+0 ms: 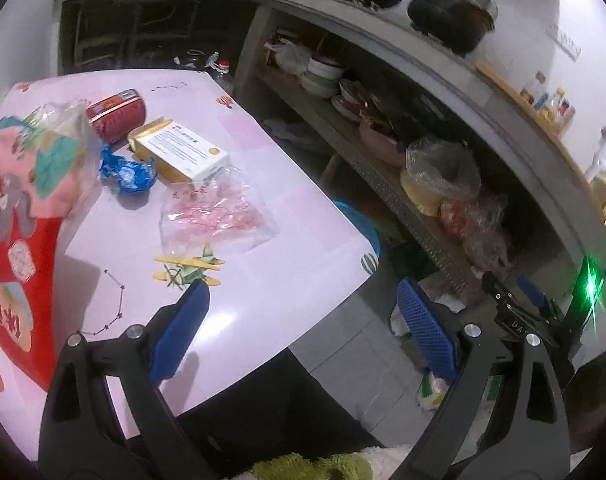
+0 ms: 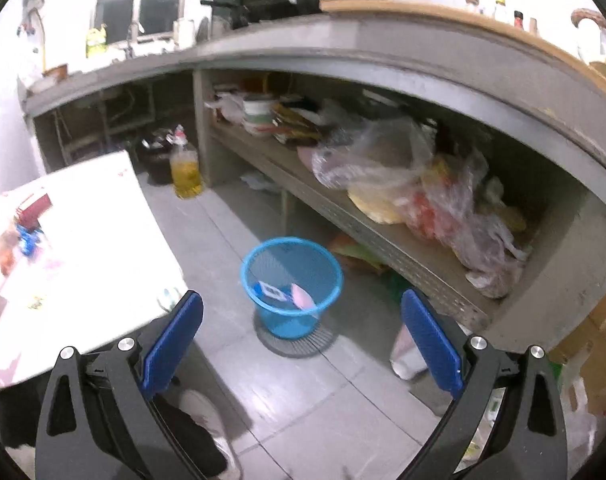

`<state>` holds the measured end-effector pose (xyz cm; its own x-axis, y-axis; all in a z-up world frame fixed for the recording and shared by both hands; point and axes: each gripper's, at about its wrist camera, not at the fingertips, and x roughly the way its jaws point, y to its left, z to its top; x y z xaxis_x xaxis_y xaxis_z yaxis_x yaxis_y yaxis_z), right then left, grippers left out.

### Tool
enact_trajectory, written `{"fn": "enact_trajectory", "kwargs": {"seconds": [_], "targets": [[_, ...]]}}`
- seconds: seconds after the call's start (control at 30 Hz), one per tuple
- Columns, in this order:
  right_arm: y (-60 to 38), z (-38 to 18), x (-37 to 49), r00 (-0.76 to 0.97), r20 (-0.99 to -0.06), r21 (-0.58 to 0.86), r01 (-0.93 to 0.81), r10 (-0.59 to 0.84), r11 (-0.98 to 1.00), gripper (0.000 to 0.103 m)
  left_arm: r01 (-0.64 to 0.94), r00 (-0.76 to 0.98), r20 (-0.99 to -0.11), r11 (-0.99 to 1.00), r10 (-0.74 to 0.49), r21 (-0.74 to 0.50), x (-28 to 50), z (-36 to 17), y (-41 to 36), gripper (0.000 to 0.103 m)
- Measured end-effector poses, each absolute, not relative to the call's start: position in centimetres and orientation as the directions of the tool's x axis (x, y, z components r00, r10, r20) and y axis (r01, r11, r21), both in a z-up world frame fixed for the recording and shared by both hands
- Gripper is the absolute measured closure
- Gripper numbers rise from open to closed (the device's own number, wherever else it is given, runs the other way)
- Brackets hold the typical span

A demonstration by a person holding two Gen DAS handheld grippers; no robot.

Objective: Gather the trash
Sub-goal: 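Bring both tools back over the table toward the red snack bag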

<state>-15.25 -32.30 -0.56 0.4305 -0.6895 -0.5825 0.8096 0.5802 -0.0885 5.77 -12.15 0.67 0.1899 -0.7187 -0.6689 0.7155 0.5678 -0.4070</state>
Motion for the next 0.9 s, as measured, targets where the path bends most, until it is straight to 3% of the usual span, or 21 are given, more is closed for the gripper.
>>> {"fn": "enact_trajectory", "kwargs": {"seconds": [0.13, 0.4, 0.6, 0.77, 0.9], "targets": [[-30.6, 0.8, -13.7, 0.518, -0.545, -0.052, 0.763, -0.659, 0.644, 0.007, 0.690, 0.218, -0.652, 0.587, -0.726, -0.423, 6.0, 0.6, -10.6, 0.012], [-27.5, 0.8, -9.0, 0.709, -0.569, 0.082, 0.553, -0.417, 0.829, 0.007, 0.643, 0.310, -0.644, 0.653, -0.700, -0.400, 6.5, -0.2, -7.1, 0.011], [-25.6, 1.0, -5.7, 0.775, -0.558, 0.128, 0.433, -0.297, 0.892, 0.007, 0.644, 0.385, -0.615, 0.678, -0.688, -0.356, 5.8, -0.7, -3.6, 0.011], [-24.4, 0.2, -3.1, 0.806, -0.573, 0.227, 0.328, -0.147, 0.917, 0.007, 0.660, 0.496, -0.536, 0.697, -0.684, -0.280, 4.7, -0.2, 0.0, 0.011], [-23.9, -0.7, -1.0, 0.799, -0.599, 0.263, 0.267, -0.060, 0.927, 0.007, 0.625, 0.540, -0.541, 0.737, -0.645, -0.256, 5.1, -0.2, 1.8, 0.011]]}}
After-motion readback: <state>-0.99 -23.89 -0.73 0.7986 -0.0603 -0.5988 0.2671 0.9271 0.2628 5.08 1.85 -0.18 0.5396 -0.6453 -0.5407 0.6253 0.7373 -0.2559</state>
